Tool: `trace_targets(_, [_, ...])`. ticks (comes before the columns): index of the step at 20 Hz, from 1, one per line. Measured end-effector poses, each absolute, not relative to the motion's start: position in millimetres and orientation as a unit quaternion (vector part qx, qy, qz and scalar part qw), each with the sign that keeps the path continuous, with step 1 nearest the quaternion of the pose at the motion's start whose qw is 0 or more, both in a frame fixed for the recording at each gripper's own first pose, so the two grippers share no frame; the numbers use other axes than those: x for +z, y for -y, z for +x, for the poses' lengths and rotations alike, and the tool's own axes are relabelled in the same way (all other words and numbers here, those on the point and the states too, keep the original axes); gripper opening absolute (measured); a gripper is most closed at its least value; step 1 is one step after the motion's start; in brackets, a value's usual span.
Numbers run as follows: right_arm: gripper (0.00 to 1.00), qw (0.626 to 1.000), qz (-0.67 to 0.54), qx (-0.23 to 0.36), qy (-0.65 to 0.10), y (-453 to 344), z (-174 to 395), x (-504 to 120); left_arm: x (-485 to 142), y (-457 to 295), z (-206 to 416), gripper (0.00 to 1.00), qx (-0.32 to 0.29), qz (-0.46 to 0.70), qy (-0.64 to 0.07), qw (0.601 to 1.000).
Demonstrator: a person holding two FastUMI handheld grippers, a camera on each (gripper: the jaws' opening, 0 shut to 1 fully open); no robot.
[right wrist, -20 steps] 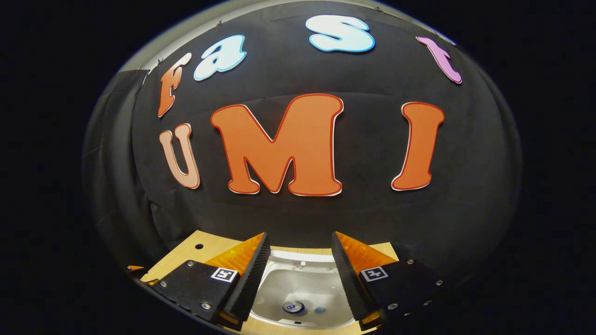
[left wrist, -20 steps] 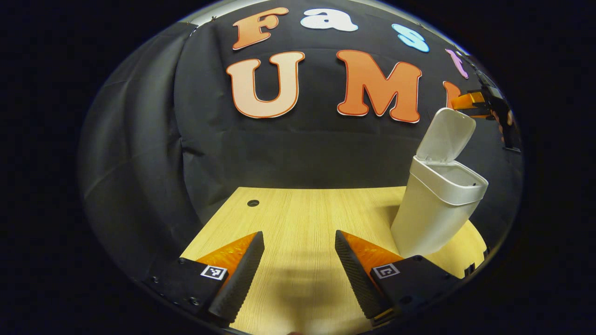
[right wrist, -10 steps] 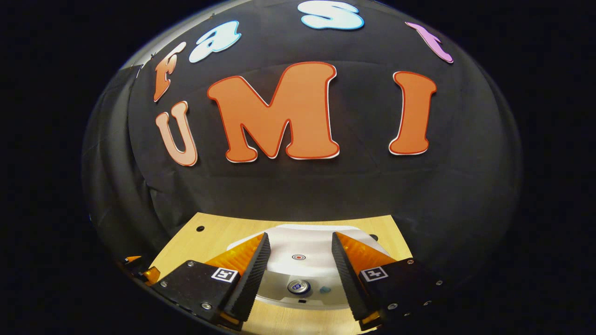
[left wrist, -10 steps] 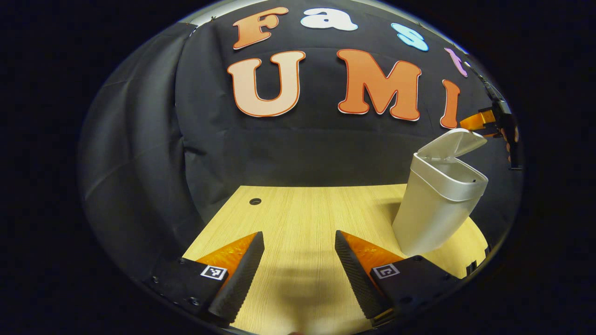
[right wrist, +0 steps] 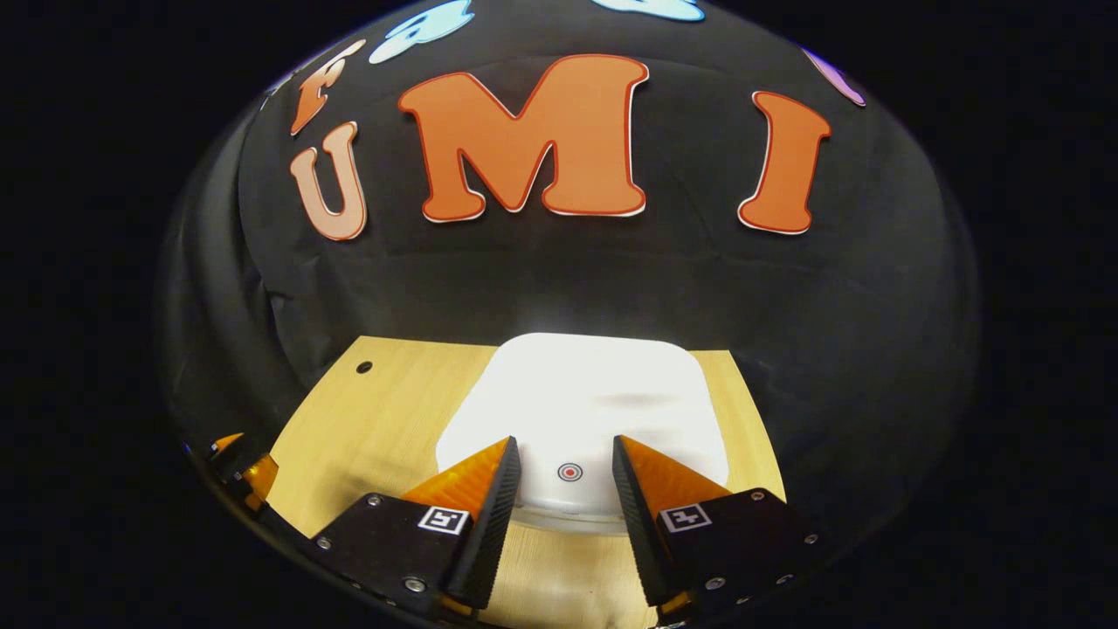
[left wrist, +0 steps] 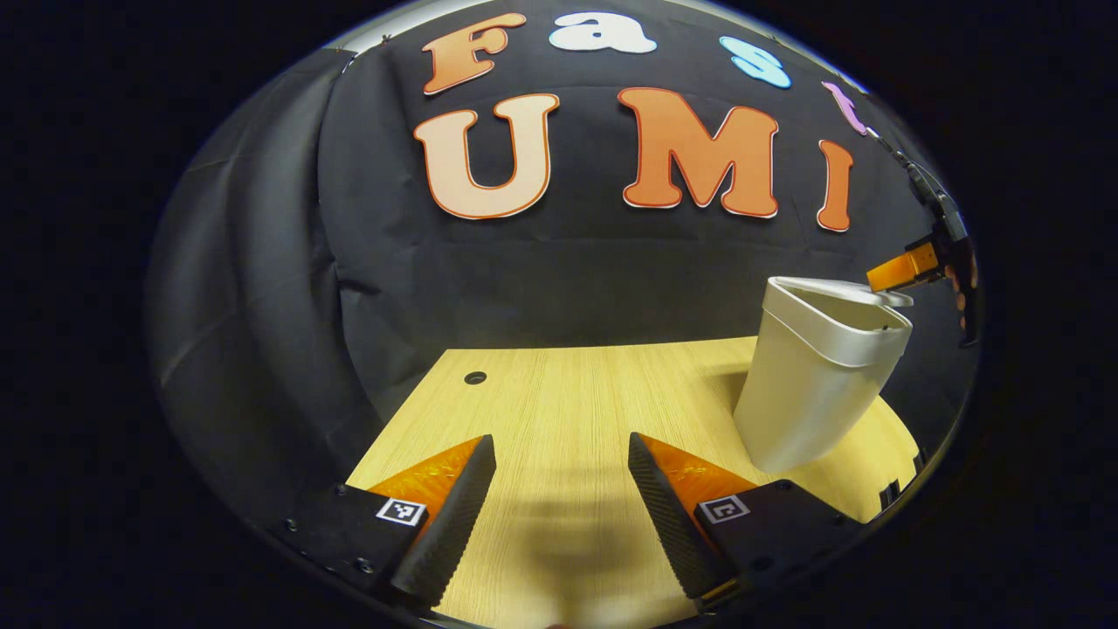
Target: Press the lid of the desktop garbage bin to open it, pick up the crumpled paper on the desktop and throw it into the bin, then pick up the pop can on the desktop and drop it into the bin, and finally close the garbage bin lid.
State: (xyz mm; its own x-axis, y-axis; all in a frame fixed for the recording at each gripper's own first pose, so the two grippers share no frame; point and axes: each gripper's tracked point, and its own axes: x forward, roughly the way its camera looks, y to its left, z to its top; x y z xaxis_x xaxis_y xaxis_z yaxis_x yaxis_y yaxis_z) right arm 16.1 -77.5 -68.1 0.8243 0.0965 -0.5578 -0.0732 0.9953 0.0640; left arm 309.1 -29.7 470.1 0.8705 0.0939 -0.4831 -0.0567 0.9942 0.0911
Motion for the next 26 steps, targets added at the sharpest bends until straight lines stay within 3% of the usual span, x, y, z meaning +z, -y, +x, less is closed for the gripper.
trace_targets(4, [0.65, 0.947, 0.003, 0.043, -0.318, 74.6, 8.0, -85.4, 468.2, 33.6, 309.3, 0.95, 0.032, 0.041, -0.255, 0.966])
trace_targets(5, [0.66, 0.950, 0.001, 0.040, -0.309, 74.4, 7.7, -86.5, 467.5, 34.8, 309.4, 1.00, 0.031, 0.041, -0.256, 0.965])
trace_targets(6, [0.61, 0.949, -0.001, 0.035, -0.314, 71.7, 5.8, -90.1, 465.8, 35.3, 309.0, 1.00, 0.030, 0.040, -0.258, 0.965])
trace_targets(9, [0.64, 0.949, -0.005, 0.028, -0.313, 68.3, 5.7, -91.5, 460.4, 39.4, 309.1, 0.98, 0.026, 0.039, -0.267, 0.963])
trace_targets(12, [0.51, 0.951, 0.022, 0.032, -0.307, 62.2, 5.2, -92.3, 459.8, 44.4, 312.1, 0.98, 0.021, 0.041, -0.266, 0.963])
trace_targets(18, [0.50, 0.960, 0.012, 0.036, -0.276, 60.4, 8.2, -86.2, 473.3, 39.0, 320.4, 0.98, 0.022, 0.029, -0.252, 0.967])
trace_targets(19, [0.51, 0.962, 0.013, 0.036, -0.272, 60.0, 5.7, -86.5, 478.1, 38.3, 322.7, 0.98, 0.021, 0.025, -0.248, 0.968])
trace_targets(24, [0.78, 0.971, 0.006, 0.028, -0.239, 50.2, 2.6, -80.1, 503.2, 33.2, 332.5, 0.98, 0.017, 0.019, -0.220, 0.975])
trace_targets(26, [0.80, 0.975, 0.014, 0.029, -0.220, 44.3, -0.1, -70.2, 513.6, 31.2, 336.3, 0.98, 0.013, 0.020, -0.211, 0.977])
